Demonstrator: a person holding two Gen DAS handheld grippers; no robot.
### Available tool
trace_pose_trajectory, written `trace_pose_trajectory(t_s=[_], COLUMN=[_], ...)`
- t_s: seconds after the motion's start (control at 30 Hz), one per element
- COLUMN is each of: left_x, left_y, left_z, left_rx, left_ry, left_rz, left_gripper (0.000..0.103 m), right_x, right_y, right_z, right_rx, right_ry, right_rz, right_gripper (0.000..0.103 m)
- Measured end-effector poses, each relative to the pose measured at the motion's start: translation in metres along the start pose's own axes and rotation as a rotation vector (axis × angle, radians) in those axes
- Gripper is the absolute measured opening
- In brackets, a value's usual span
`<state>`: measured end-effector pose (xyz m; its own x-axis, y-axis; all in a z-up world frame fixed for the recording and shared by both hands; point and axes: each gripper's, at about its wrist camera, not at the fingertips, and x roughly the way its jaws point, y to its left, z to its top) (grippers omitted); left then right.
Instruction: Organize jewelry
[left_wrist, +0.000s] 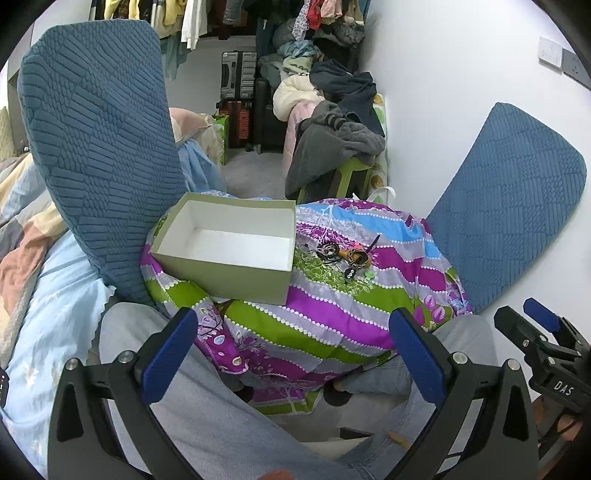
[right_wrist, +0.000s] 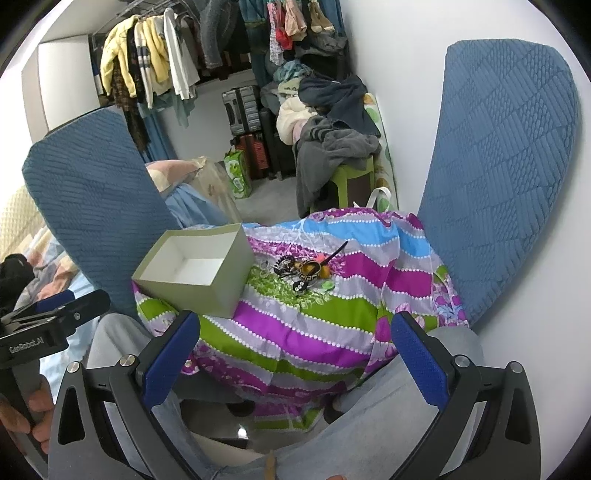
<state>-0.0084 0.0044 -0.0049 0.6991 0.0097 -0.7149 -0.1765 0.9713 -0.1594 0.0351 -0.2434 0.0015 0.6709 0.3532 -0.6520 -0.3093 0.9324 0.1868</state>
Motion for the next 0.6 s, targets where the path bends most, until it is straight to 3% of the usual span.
trace_pose_trajectory(t_s=[0.6], left_x=[0.0027], left_y=[0.0005], left_z=[-0.0027], left_rx=[0.005], left_ry=[0.008], left_rz=[-0.004], left_gripper=[0.103], right_x=[0.0017], right_y=[-0.0022], right_z=[-0.0034], right_rx=[0.006], right_ry=[-0.019], right_rz=[-0.037], right_gripper=[0.103])
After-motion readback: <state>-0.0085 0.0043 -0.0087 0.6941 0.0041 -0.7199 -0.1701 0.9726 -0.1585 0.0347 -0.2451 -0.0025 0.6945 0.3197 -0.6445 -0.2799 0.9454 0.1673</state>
